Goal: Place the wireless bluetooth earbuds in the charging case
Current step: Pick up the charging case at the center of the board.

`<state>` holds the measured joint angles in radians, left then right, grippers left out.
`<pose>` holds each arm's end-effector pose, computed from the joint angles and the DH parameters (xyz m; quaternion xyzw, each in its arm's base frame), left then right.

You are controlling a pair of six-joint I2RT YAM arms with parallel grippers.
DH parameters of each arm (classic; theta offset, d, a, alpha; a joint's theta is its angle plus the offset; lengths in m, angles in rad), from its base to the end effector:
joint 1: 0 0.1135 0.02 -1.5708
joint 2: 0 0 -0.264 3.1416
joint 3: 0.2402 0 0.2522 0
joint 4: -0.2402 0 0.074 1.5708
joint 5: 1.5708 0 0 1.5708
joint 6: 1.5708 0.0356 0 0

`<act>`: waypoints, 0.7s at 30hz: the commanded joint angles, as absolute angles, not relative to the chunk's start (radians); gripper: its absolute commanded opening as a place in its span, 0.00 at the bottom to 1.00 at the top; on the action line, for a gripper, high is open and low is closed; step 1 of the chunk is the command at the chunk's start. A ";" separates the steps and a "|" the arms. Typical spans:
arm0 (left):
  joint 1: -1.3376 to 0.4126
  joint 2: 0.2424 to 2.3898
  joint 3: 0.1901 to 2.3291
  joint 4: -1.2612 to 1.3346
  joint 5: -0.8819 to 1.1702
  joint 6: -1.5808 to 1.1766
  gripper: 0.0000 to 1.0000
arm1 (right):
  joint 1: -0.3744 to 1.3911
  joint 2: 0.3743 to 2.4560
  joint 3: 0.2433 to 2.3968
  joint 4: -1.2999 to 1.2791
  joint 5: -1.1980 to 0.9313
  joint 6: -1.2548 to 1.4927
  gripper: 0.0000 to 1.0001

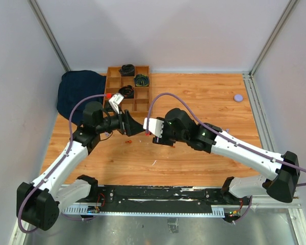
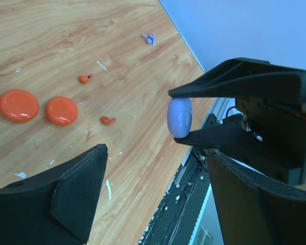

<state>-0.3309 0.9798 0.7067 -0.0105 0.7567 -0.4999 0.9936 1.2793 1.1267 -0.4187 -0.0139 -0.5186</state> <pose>0.2009 -0.0949 0.2965 0.1581 0.7594 -0.4954 0.3910 0.1565 0.2412 0.3292 -0.6046 0.6362 0.1187 0.4643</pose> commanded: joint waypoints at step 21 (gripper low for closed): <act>-0.459 1.099 0.678 0.155 0.823 -0.581 0.61 | 1.106 1.346 1.245 -0.394 -0.014 -0.629 0.47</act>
